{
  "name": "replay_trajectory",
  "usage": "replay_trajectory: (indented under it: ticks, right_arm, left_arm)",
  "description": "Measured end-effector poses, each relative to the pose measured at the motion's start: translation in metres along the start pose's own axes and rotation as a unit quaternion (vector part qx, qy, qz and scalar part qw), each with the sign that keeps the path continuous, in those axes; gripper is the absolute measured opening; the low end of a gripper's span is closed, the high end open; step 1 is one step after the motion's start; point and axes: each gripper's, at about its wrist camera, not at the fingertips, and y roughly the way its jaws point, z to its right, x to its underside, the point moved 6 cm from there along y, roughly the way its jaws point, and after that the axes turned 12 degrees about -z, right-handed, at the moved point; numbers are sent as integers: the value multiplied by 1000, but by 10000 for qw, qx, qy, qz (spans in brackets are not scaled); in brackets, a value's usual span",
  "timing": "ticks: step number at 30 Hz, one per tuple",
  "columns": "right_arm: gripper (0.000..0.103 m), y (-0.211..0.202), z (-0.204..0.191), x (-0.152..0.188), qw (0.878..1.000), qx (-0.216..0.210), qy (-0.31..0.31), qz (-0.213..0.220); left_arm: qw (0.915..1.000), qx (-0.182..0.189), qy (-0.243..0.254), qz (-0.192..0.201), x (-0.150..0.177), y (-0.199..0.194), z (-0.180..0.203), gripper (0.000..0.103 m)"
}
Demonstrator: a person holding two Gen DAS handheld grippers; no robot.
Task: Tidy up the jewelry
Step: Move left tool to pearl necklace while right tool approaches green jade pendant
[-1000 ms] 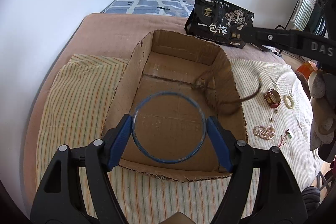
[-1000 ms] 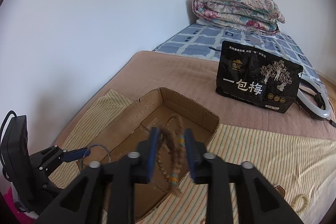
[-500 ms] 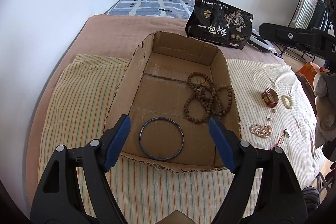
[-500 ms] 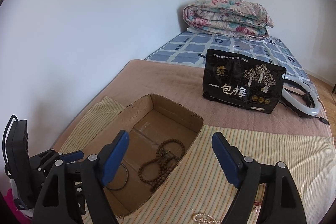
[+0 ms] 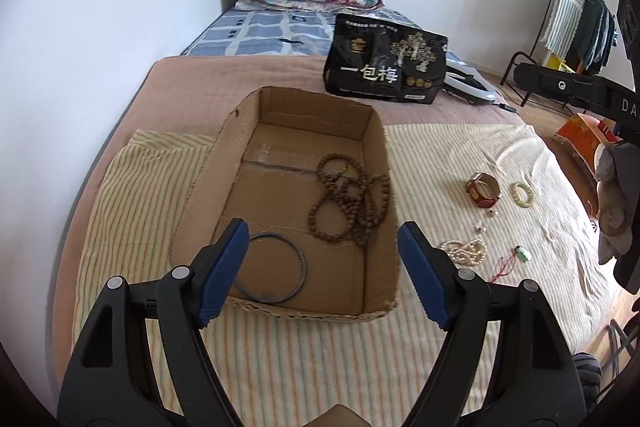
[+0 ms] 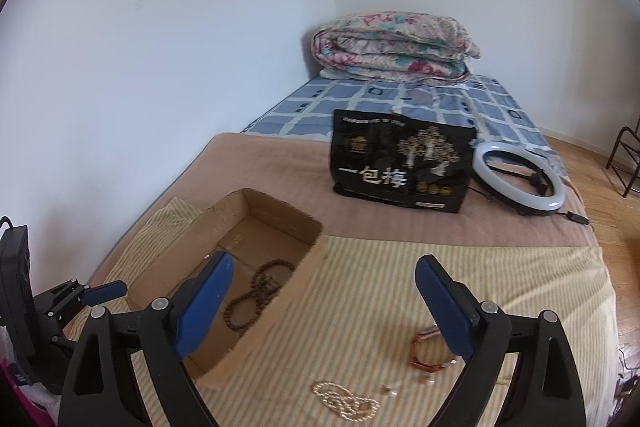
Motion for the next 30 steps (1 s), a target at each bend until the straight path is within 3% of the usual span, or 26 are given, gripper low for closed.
replay_trajectory:
  ticks: [17, 30]
  right_arm:
    - [98, -52, 114, 65, 9978, 490, 451, 9]
    - [98, -53, 157, 129, 9965, 536, 546, -351]
  left_arm:
    - [9971, 346, 665, -140, 9, 14, 105, 79]
    - [9914, 434, 1120, -518, 21, 58, 170, 79]
